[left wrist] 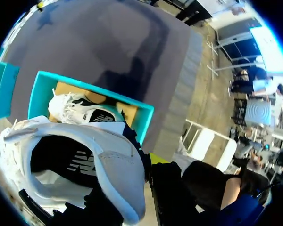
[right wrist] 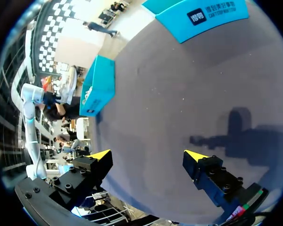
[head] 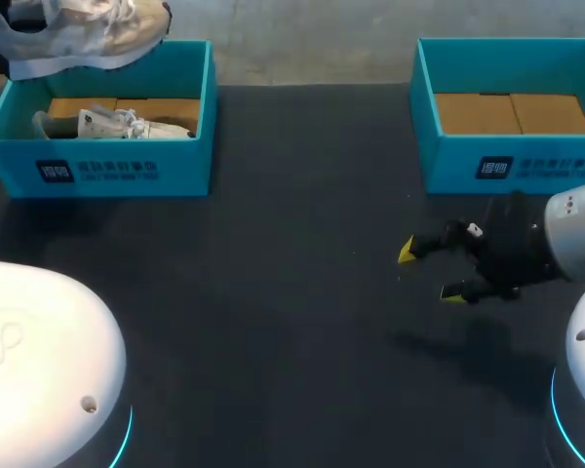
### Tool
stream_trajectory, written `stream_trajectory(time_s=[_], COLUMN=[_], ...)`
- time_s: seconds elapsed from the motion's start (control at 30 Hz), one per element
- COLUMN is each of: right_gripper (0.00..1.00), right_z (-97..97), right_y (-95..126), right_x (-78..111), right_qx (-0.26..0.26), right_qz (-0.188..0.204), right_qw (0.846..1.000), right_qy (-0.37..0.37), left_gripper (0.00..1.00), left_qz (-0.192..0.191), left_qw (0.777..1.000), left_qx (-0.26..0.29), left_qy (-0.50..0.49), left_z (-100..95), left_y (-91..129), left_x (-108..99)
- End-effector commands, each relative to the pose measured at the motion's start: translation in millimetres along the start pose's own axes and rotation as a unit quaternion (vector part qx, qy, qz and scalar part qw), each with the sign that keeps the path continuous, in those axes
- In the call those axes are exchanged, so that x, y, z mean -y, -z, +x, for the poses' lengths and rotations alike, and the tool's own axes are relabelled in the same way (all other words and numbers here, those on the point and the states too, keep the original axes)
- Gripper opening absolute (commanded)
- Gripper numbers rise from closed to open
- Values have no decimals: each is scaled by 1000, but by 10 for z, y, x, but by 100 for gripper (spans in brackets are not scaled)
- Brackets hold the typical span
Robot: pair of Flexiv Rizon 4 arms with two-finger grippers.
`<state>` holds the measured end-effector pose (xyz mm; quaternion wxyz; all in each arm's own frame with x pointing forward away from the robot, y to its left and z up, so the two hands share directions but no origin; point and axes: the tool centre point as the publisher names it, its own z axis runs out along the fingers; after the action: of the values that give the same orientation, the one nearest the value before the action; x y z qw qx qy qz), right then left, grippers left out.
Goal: Take the shoe out of the shoebox, open the shoe tongue, remove and reinsert the insole, then place the shoe into the shoebox
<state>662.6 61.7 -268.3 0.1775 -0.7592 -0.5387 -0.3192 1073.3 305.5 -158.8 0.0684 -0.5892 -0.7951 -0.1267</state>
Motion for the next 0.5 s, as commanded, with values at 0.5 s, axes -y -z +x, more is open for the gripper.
stream_trajectory(time_s=[0.5], right_gripper=[100], right_z=[12], right_y=[3], right_x=[17], right_qx=[2], right_qz=[-1], right_qw=[1000], right_qy=[-1], left_gripper=[0], left_qz=[11], left_qw=[991], left_qx=[6], left_qy=[-133], left_z=[-7], left_y=[-198], left_x=[-315])
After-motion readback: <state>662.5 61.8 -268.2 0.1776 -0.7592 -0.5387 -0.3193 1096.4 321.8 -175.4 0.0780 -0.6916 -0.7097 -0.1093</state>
